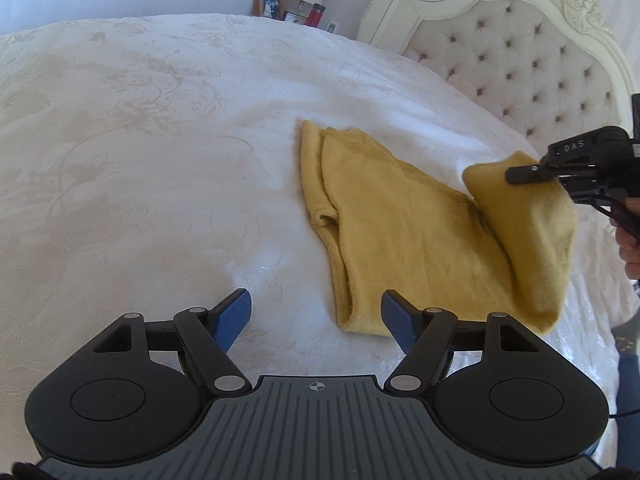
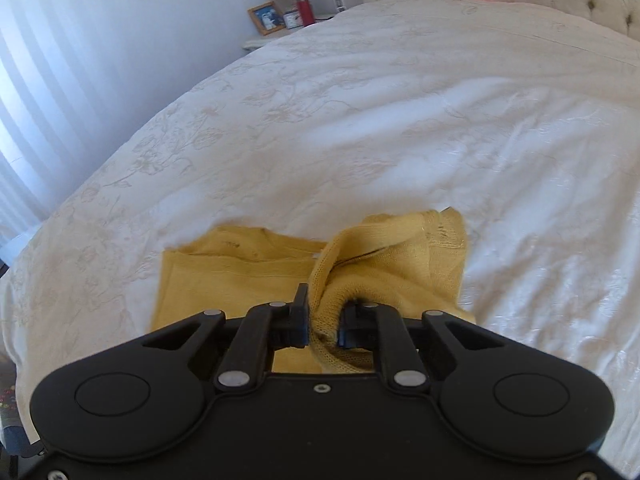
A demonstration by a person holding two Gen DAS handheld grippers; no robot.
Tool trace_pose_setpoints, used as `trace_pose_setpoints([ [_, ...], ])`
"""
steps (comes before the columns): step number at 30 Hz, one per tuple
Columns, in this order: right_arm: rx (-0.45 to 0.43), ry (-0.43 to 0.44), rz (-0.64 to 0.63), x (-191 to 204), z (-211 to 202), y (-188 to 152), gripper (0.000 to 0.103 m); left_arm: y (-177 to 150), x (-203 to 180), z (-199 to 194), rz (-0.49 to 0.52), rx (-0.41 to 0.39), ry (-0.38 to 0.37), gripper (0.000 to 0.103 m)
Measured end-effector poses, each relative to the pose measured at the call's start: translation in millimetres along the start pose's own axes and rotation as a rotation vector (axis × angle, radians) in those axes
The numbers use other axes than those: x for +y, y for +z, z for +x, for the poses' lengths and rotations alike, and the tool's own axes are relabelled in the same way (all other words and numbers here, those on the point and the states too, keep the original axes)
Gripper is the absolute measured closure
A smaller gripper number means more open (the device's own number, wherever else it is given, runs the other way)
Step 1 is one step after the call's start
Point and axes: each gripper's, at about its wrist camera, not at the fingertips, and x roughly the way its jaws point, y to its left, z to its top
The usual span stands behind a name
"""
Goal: Fold small clothes
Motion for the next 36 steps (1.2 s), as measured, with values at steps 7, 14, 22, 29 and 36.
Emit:
trace_pose_setpoints([
  [7,0.078,0.048,-0.107,88.7,64.0,-23.2,0.085,6.3,20.1,-12.4,-0.056,-0.022,0.032,0.032],
  [14,0.107,0.004,-0.205,120.5,80.8,-43.6,0.084,10.4,29.1,-22.0,-0.087,-0.041,0.047,0.032],
  [22,0.121,0.184,-0.276,131.5,61.2,-52.3,0.075,6.8,31.3,-15.9,-0.096,-0.021,0.031,0.032],
  [29,0.042,0.208,-0.136,94.0,34.8,-39.2,0.075,7.2,33.5,-11.2,-0.095,-0.013,0.023,0.032],
  [36,0.049,0.037,-0.041,50.2,39.9,-40.7,0.075,6.8,30.9,-10.5,-0.071,-0.017,0.011,0.032],
])
